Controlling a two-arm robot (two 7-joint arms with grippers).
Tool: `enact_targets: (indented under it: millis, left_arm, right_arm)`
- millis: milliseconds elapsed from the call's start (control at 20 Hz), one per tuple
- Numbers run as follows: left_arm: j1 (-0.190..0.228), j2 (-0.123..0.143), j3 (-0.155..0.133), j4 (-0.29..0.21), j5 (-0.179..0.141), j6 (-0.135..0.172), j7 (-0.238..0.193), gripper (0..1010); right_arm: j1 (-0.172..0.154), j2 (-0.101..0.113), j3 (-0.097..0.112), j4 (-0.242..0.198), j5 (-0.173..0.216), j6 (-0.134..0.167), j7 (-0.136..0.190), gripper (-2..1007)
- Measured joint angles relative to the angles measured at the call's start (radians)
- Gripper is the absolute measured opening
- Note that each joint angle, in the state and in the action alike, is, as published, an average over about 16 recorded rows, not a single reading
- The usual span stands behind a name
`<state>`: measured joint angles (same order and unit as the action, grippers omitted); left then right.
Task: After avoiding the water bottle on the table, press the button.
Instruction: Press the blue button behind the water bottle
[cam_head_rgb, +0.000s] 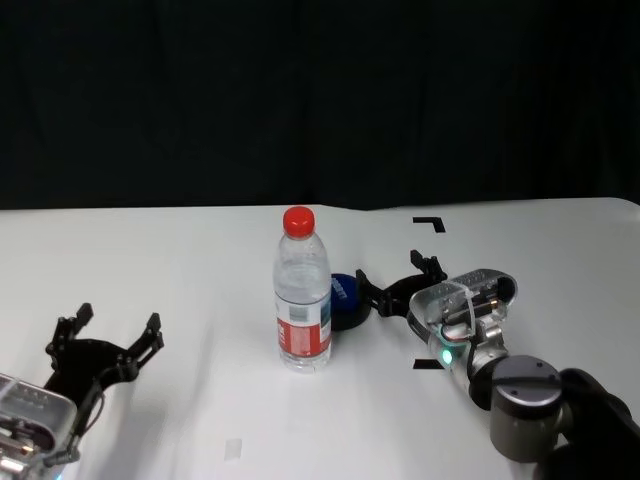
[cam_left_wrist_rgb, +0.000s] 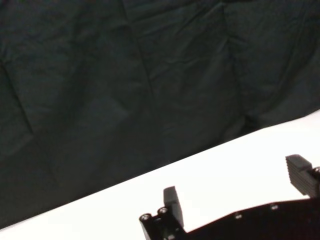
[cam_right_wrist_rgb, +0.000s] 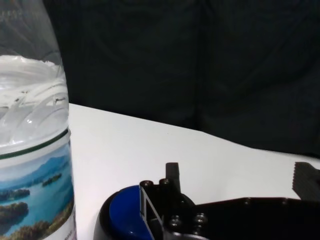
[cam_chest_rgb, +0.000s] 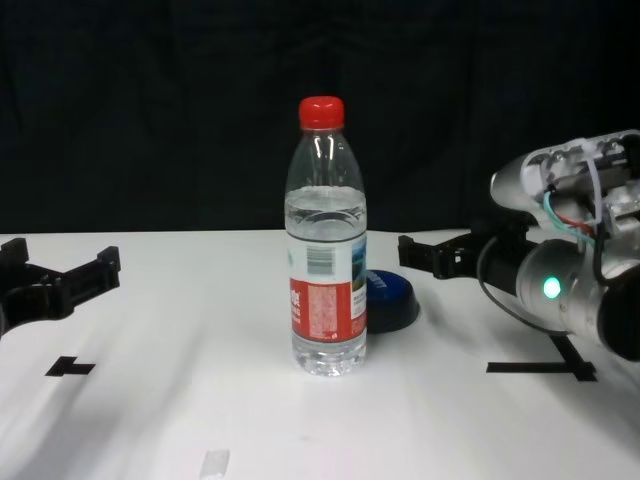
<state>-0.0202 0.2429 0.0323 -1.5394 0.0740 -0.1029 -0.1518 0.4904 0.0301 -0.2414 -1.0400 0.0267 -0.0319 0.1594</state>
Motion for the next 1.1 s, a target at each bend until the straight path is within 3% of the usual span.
enact_targets:
  millis: [1100]
  left_arm:
    - [0.000, 0.000, 0.000, 0.000, 0.000, 0.000, 0.000, 1010]
  right_arm:
    - [0.108, -0.026, -0.006, 0.174, -0.018, -0.058, 0.018, 1002]
